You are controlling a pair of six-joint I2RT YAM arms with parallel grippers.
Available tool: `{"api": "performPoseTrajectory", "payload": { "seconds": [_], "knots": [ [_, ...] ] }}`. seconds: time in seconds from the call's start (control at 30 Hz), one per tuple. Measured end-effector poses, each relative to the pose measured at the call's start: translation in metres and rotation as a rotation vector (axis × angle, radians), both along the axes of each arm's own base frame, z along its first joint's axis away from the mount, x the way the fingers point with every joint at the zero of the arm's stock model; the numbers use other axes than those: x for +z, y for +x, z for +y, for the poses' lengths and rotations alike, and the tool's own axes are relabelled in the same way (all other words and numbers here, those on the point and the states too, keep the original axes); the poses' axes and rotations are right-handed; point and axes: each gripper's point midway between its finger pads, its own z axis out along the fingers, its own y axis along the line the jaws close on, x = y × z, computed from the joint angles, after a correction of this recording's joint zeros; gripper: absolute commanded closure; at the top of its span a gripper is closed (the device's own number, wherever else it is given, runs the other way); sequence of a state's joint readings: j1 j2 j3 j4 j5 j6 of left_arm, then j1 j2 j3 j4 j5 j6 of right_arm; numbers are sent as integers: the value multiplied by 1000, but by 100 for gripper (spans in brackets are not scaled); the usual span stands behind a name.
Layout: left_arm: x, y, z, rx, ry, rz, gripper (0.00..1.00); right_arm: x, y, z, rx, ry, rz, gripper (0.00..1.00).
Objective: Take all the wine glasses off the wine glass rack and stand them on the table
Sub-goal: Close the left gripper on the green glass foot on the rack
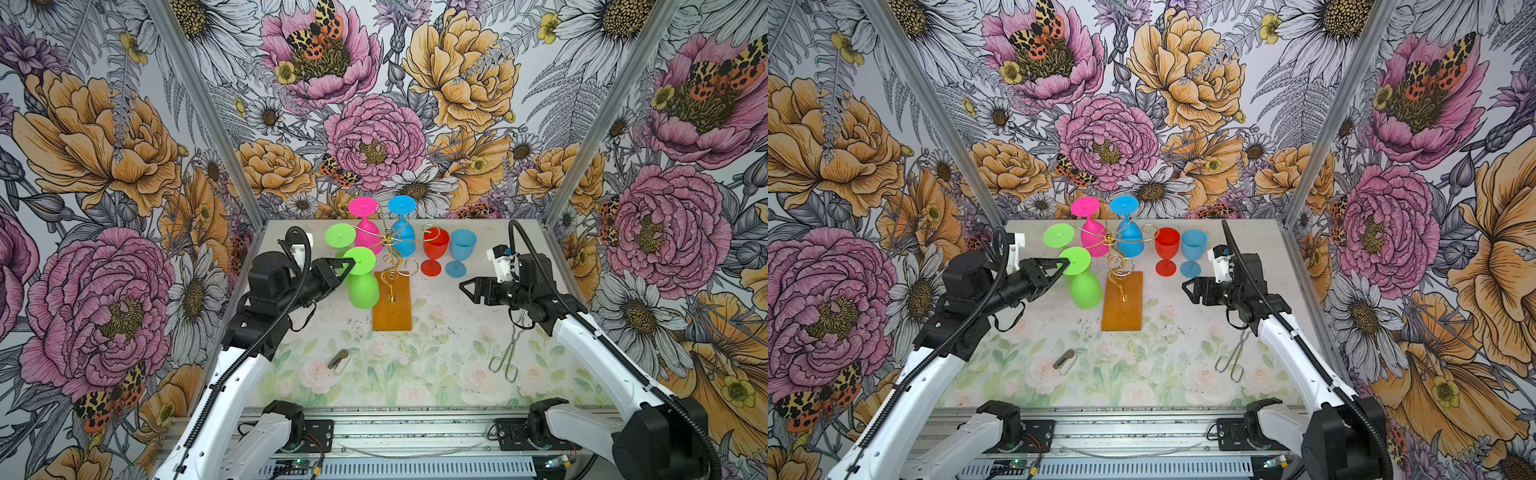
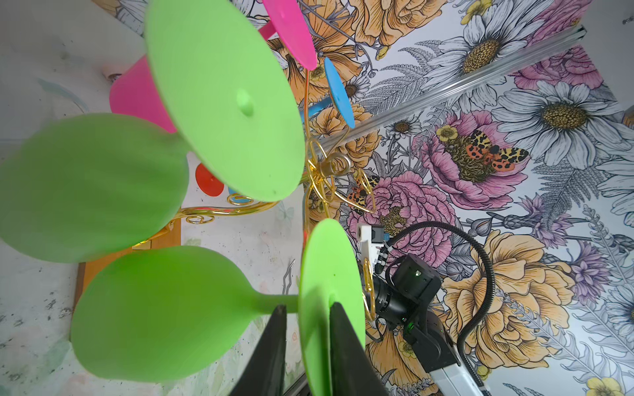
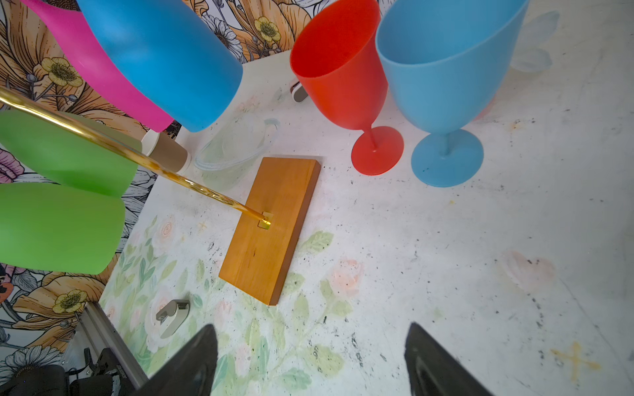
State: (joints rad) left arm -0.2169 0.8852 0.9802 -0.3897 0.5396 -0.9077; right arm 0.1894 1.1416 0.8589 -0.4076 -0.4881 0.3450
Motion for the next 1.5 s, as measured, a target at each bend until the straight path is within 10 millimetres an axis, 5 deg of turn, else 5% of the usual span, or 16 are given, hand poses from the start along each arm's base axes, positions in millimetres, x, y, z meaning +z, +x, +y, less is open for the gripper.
{"api": "performPoseTrajectory", "payload": {
  "seconds": [0.8,1.5],
  "knots": [
    [17,-6,4,1,-47,-34,100,-3,-3,-1,-9,8,10,14],
    [36,-3,6,-5,-187,-12,100,-2,-1,0,-15,17,8,14]
  ]
}}
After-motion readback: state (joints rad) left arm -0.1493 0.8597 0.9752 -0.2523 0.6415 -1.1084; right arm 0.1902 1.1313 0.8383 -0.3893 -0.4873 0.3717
